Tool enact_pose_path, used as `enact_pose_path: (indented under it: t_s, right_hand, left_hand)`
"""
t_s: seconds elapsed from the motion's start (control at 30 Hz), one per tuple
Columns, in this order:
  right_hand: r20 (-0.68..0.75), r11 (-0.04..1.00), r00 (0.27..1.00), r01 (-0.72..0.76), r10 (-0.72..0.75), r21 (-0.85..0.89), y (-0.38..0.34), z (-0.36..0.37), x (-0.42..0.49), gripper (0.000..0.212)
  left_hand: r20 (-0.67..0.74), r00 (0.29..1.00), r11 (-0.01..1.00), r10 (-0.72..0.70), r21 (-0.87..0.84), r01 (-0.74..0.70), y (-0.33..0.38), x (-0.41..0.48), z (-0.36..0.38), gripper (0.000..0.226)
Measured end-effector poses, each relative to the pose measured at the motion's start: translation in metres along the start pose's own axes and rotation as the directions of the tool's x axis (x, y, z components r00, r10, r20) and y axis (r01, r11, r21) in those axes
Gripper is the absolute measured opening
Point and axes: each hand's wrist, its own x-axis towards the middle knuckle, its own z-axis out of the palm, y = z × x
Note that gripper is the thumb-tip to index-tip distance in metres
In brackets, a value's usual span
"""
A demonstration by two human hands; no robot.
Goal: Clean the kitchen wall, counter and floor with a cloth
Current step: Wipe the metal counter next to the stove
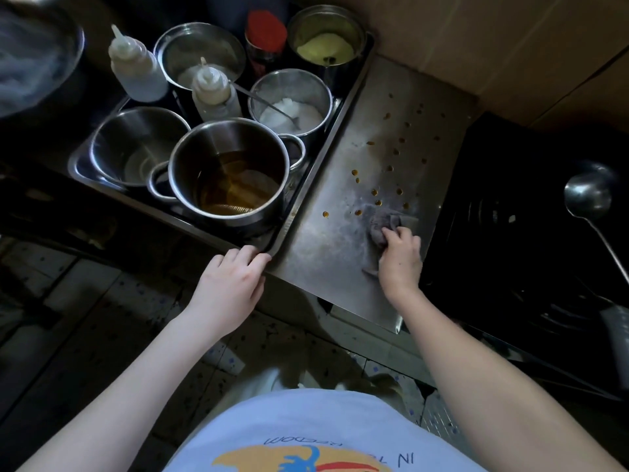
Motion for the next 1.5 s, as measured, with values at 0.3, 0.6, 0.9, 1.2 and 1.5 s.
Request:
enact_pose_path:
  t_s: [0.3, 0.6, 0.9, 1.2, 1.5]
  right_hand:
    - [0.216, 0.942, 0.921, 0.335, -0.325, -0.01, -0.089, 0.024, -0.007, 0.059]
    - [0.208, 0.952, 0.933, 0.305, -0.295, -0.015, -0.065, 0.015, 0.002, 0.063]
    - [0.048, 0.999, 0.998, 0.028, -0.028, -0.015, -0.003, -0.006, 0.022, 0.05]
    - [0.304, 0.919, 0.875, 0.394, -0.376, 0.002, -0.059, 0.011, -0.008, 0.064]
    - [0.4, 0.55, 0.511, 0.835, -0.761, -0.019, -0.042, 0.007, -0.01, 0.06]
  left_hand:
    - [-0.004, 1.0, 0.999, 0.006, -0.042, -0.007, 0.001, 0.002, -0.003, 0.034]
    - [0.003, 1.0, 0.996, 0.03, -0.078, -0.03, 0.004, 0.013, -0.001, 0.035]
    - [-0.003, 0.999, 0.993, -0.037, -0.114, 0.037, 0.023, 0.018, 0.005, 0.032]
    - [-0.011, 0.993, 0.983, -0.121, -0.137, 0.118, 0.04, 0.022, 0.004, 0.032]
    - [0.0, 0.972, 0.96, -0.235, -0.156, 0.233, 0.042, 0.014, -0.001, 0.035]
